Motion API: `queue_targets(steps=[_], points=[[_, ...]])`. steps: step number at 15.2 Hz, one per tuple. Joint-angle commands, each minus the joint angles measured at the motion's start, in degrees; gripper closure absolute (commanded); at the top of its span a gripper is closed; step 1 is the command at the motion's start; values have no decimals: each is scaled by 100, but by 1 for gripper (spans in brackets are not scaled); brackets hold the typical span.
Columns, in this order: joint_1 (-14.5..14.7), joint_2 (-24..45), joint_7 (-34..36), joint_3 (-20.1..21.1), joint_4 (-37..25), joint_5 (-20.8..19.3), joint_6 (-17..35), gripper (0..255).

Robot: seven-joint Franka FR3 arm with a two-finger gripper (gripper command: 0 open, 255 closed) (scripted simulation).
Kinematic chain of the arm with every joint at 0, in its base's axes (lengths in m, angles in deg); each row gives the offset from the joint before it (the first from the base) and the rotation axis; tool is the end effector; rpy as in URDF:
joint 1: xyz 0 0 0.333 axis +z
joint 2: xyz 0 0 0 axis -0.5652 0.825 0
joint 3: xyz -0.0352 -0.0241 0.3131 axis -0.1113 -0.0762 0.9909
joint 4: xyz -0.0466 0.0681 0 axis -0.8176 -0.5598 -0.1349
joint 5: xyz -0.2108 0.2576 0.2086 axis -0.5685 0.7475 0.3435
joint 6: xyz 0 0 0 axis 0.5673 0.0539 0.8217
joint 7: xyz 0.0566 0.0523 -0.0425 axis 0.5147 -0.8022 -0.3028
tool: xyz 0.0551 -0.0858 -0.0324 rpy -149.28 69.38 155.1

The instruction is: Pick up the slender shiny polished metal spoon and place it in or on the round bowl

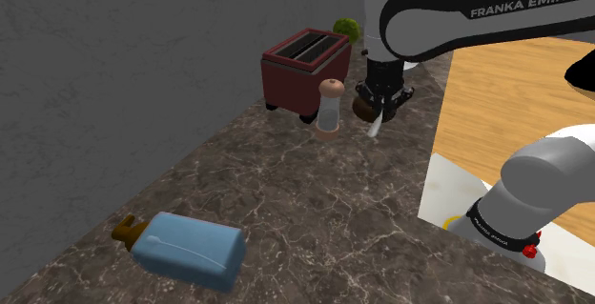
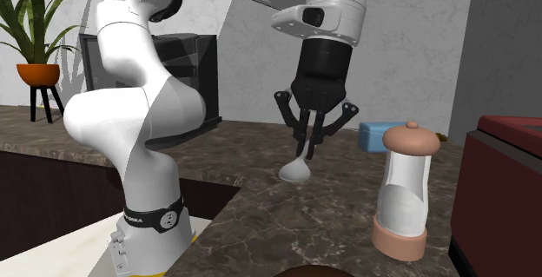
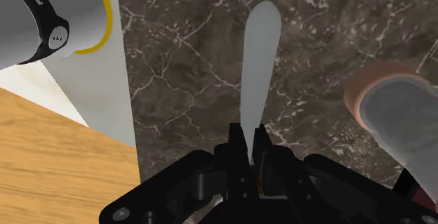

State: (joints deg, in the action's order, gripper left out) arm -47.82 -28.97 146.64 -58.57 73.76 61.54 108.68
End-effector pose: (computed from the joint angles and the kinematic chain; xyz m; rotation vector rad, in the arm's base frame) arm 0.3414 0.1319 0.4562 2.4452 -1.6264 0.0513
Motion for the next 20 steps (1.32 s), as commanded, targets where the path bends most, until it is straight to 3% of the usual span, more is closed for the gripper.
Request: queue_targets(steps=[1,13,20], points=[[-201,234,-177,-117,-122,-195,115,255],[-1268,1926,-1057,-731,-1353,-1312,592,255],[-1279,2110,-915,-670,-970,-1387,1135,255]])
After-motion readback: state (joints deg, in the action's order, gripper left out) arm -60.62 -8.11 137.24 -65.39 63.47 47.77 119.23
